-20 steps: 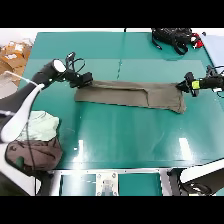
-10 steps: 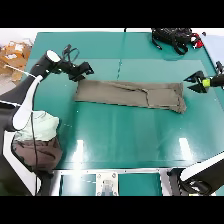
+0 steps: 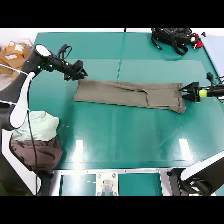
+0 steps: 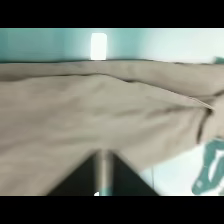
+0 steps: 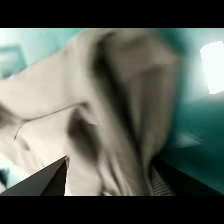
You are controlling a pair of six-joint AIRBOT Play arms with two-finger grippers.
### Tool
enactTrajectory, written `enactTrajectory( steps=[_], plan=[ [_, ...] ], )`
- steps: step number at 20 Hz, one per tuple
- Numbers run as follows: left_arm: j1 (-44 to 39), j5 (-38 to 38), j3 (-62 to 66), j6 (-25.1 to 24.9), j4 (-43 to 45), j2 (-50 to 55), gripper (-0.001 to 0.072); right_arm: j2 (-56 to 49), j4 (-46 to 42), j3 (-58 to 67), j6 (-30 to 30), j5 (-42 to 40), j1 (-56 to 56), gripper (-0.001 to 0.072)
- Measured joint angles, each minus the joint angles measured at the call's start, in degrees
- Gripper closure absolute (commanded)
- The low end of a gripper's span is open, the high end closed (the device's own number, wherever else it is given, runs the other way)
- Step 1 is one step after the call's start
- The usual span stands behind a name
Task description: Fold the shirts.
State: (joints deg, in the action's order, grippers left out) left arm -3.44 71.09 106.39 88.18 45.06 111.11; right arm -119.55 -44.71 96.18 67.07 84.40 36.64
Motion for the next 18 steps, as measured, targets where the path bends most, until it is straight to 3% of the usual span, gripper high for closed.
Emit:
enactTrajectory(
  steps=[1,2,4,5,10,18],
  plan=[
    [-0.07,0.57,0.02,-0.72,-1.38,0.02,0.0674,-0.35,0.24,-0.02,-0.59,0.46,-0.90,0.0297],
    [-0.31,0.55,0.04,-1.33,-2.62,0.02,0.0684,-0.68,-0.35,0.07,-1.09,0.46,-1.77,0.0547],
    [-1.86,0.26,0.07,-2.51,-3.96,0.04,0.0682,-1.20,-0.04,1.03,-1.62,1.29,-3.10,0.0666],
    [-3.19,0.09,0.07,-3.06,-4.17,0.07,0.0682,-1.18,-0.76,2.10,-1.77,1.60,-3.82,0.0696],
    [-13.05,-6.86,0.07,-4.28,-1.75,1.53,0.0682,1.44,0.09,9.99,0.44,6.56,-5.66,0.0696],
    [-29.73,-26.34,0.35,-4.68,-4.09,9.20,0.0682,14.97,1.99,17.16,6.29,16.22,-12.81,0.0697]
  ],
)
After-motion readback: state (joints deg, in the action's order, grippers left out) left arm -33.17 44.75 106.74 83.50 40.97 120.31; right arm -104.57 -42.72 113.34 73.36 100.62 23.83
